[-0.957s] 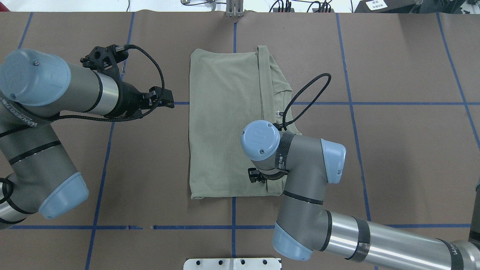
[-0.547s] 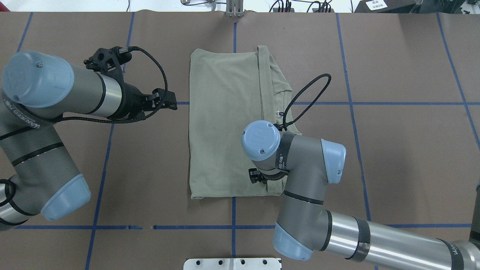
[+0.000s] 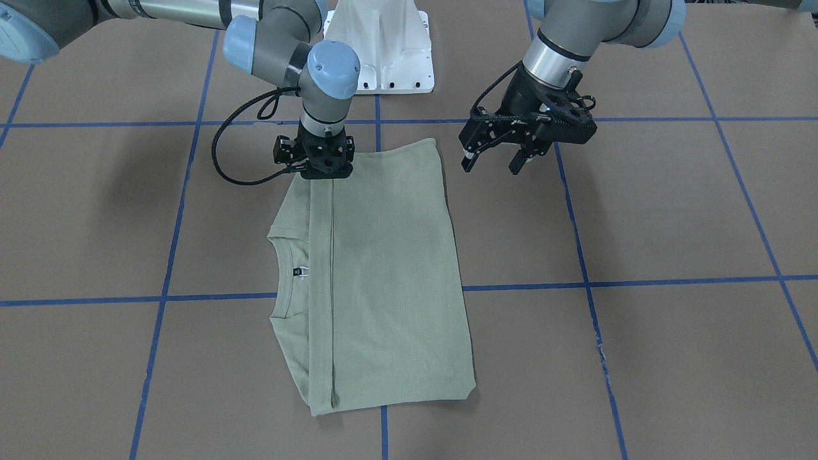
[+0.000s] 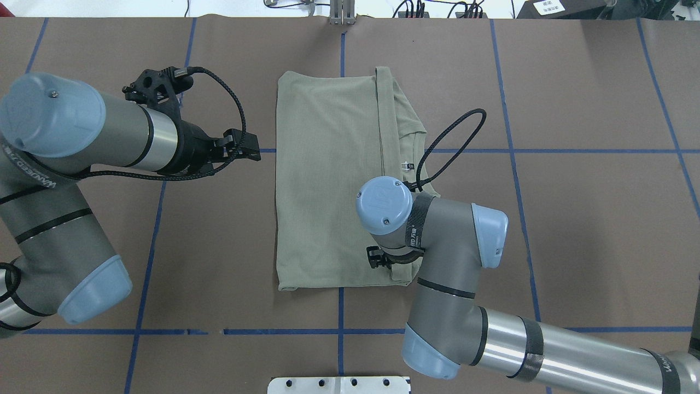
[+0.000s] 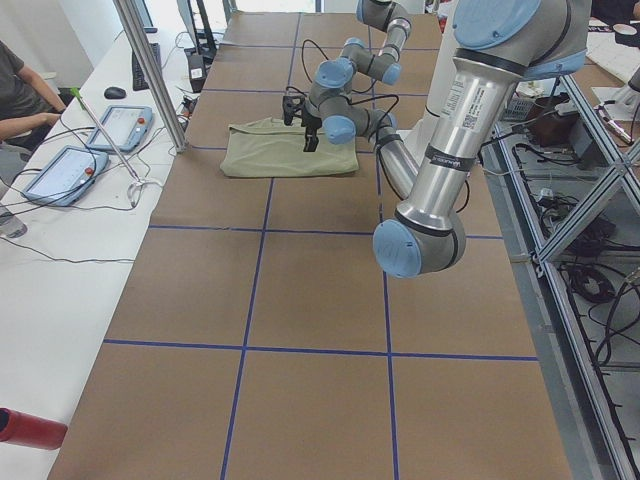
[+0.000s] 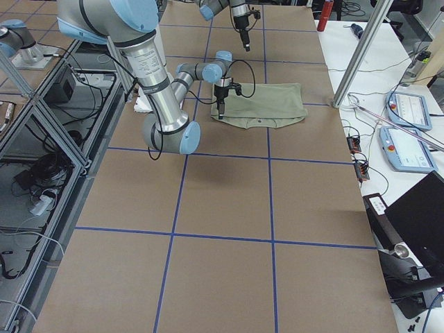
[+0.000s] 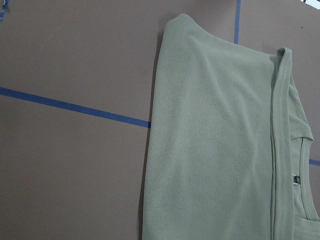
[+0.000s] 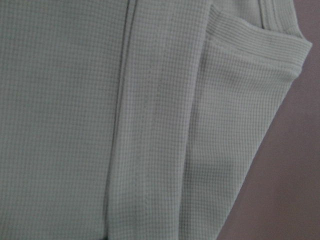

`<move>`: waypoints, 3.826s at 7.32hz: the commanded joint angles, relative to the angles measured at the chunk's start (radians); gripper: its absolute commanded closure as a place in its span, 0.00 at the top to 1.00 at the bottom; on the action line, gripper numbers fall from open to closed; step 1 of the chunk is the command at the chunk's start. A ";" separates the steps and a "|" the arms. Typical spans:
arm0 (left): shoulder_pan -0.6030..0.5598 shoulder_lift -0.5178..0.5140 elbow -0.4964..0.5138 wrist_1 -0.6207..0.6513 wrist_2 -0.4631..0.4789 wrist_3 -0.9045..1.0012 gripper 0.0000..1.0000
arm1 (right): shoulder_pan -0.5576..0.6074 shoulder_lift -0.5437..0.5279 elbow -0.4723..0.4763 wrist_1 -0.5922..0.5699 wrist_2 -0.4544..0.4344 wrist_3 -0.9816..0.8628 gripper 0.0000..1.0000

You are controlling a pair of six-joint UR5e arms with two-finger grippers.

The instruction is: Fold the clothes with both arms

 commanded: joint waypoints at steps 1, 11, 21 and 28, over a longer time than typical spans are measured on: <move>0.000 0.000 0.000 0.000 -0.002 0.000 1.00 | 0.019 -0.039 0.027 -0.008 0.003 -0.003 1.00; 0.003 0.000 0.008 -0.003 -0.003 0.009 1.00 | 0.161 0.077 -0.058 -0.039 0.001 -0.190 1.00; 0.003 0.003 0.010 -0.008 -0.003 0.011 1.00 | 0.109 0.075 -0.155 0.014 0.010 -0.187 1.00; 0.003 -0.005 0.007 -0.008 -0.003 0.003 1.00 | 0.209 -0.021 -0.138 0.018 0.038 -0.260 1.00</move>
